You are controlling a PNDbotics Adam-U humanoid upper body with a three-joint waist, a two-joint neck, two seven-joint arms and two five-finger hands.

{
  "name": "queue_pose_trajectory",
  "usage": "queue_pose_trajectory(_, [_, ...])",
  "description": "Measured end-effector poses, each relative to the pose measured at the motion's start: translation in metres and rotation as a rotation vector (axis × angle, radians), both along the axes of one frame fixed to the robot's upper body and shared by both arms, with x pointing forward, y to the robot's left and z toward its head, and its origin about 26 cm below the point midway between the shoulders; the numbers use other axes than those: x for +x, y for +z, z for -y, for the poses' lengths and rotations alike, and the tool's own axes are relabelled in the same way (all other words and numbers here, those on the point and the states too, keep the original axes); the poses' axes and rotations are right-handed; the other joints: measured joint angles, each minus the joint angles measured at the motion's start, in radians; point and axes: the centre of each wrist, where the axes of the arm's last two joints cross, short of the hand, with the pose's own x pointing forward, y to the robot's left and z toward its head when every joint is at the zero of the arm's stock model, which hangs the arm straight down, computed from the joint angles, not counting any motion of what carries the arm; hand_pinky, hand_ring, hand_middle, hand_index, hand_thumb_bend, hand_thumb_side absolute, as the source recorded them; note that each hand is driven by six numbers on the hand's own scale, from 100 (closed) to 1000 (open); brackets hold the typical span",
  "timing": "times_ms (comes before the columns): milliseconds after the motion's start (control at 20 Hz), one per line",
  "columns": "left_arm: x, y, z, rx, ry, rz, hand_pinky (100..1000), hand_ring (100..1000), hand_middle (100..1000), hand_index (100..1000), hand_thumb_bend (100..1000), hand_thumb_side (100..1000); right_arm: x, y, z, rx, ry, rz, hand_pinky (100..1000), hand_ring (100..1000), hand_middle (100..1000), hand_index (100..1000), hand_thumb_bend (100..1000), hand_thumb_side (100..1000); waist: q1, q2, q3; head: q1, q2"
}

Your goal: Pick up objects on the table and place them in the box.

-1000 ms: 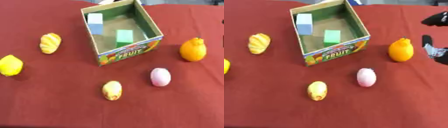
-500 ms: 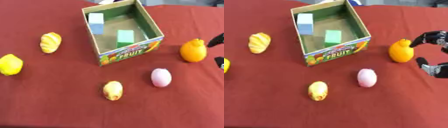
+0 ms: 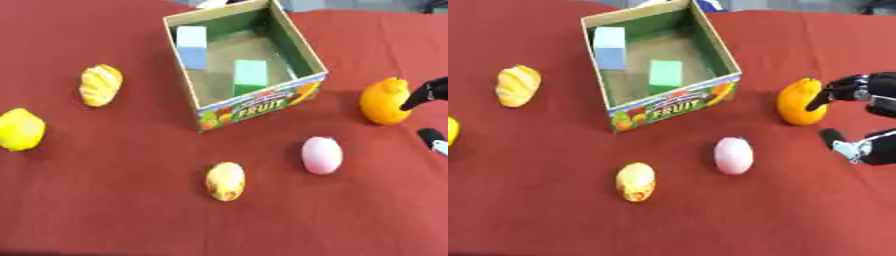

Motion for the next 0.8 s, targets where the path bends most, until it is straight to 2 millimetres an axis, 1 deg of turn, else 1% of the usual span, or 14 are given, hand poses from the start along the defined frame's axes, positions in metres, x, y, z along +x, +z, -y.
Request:
queue_pose_trajectory(200, [0.0001, 0.0002, 0.0001, 0.001, -0.002, -0.001, 735, 602, 574, 822, 100, 520, 0.0009, 0.0044, -0.0016, 0.005, -0.007, 0.004, 877, 847, 791, 839, 100, 333, 0.000, 0.000, 0.000, -0.001, 0.000])
queue_pose_trajectory(250, [0.0001, 0.0002, 0.0001, 0.002, -0.003, -0.001, 735, 602, 574, 822, 100, 520, 0.0011, 0.0048, -0.0020, 0.005, -0.011, 0.004, 876, 848, 791, 839, 100, 315, 0.000, 0.000, 0.000, -0.001, 0.000])
queue_pose_trajectory(350, [0.0002, 0.0004, 0.0003, 0.003, -0.004, -0.002, 735, 602, 574, 822, 100, 518, 0.0016, 0.0057, -0.0030, 0.005, -0.021, 0.004, 873, 848, 789, 838, 100, 178, 0.000, 0.000, 0.000, -0.002, 0.000])
queue_pose_trajectory(400, [0.0004, 0.0007, 0.0006, 0.003, -0.006, -0.001, 735, 602, 574, 822, 100, 517, 0.0016, 0.0053, -0.0033, 0.007, -0.028, 0.001, 870, 848, 785, 840, 100, 177, 0.000, 0.000, 0.000, -0.003, 0.000])
queue_pose_trajectory(500, [0.0009, 0.0016, 0.0017, 0.005, -0.011, 0.000, 735, 602, 574, 822, 100, 518, 0.0021, 0.0055, -0.0044, 0.020, -0.046, 0.001, 864, 843, 775, 837, 100, 217, 0.001, 0.000, 0.001, -0.004, 0.000])
queue_pose_trajectory(550, [0.0010, 0.0016, 0.0020, 0.006, -0.013, 0.000, 735, 602, 574, 822, 100, 517, 0.0021, 0.0055, -0.0047, 0.029, -0.061, 0.003, 863, 843, 774, 838, 111, 255, 0.001, 0.001, 0.003, -0.004, 0.000])
queue_pose_trajectory(650, [0.0011, 0.0017, 0.0021, 0.005, -0.015, -0.001, 735, 602, 574, 822, 100, 518, 0.0024, 0.0049, -0.0056, 0.046, -0.096, 0.010, 862, 842, 774, 836, 124, 282, 0.001, 0.003, 0.004, -0.005, 0.000])
queue_pose_trajectory(800, [0.0012, 0.0020, 0.0024, 0.004, -0.019, -0.001, 735, 602, 574, 822, 100, 521, 0.0032, 0.0054, -0.0078, 0.067, -0.150, 0.032, 860, 838, 769, 827, 127, 297, 0.003, 0.006, 0.008, -0.008, 0.000])
